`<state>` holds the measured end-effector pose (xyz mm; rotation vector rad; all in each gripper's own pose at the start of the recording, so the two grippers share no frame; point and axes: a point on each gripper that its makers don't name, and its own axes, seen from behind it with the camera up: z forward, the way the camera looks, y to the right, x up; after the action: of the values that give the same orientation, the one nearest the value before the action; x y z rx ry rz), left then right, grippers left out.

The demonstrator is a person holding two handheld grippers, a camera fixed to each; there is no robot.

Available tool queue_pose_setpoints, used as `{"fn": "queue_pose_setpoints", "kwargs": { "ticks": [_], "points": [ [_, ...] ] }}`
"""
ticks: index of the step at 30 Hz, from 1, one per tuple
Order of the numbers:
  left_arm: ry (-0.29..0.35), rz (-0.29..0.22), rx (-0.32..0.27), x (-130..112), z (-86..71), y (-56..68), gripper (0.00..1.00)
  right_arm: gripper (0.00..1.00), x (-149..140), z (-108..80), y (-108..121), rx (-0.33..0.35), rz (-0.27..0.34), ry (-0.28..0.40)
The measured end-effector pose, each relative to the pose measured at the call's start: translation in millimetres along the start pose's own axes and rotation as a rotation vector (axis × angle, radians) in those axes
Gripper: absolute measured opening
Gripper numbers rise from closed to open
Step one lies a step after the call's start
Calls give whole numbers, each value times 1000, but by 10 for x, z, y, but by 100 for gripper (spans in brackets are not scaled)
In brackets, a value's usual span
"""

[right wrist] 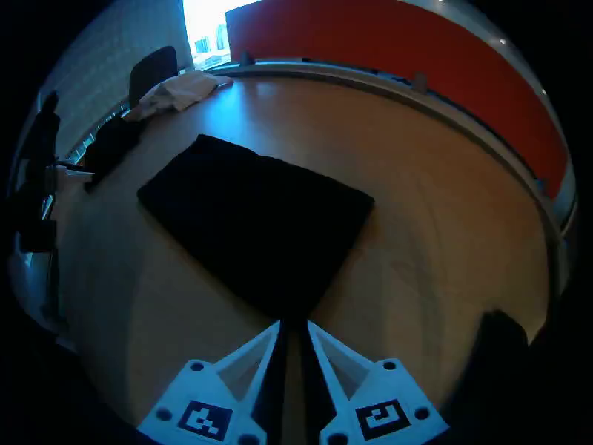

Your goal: Fold towel

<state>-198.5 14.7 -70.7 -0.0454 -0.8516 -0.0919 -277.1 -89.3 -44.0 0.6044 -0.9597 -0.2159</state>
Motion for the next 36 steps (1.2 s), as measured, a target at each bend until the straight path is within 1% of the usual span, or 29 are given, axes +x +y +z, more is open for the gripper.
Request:
{"fn": "queue_pose_setpoints", "kwargs": {
  "ticks": [3, 9, 12, 21, 29, 36],
  "points": [
    [1, 1, 1, 2, 0, -2, 96, 5, 17, -1, 0, -1, 2, 6],
    [0, 0, 2, -2, -5, -4, 95, 5, 47, -17, -5, -12, -6, 18],
    [-1, 2, 2, -7, -5, -8, 95, 5, 127, -48, -14, -15, -9, 37],
    [6, 1, 3, 16, -24, -4, 95, 4, 552, -212, -60, -10, -25, 115],
    [13, 1, 1, 37, -52, 1, 96, 4, 957, -331, -147, -4, -82, 174],
    [18, -1, 1, 47, -77, -3, 95, 4, 1249, -371, -247, 4, -119, 214]
  ]
}}
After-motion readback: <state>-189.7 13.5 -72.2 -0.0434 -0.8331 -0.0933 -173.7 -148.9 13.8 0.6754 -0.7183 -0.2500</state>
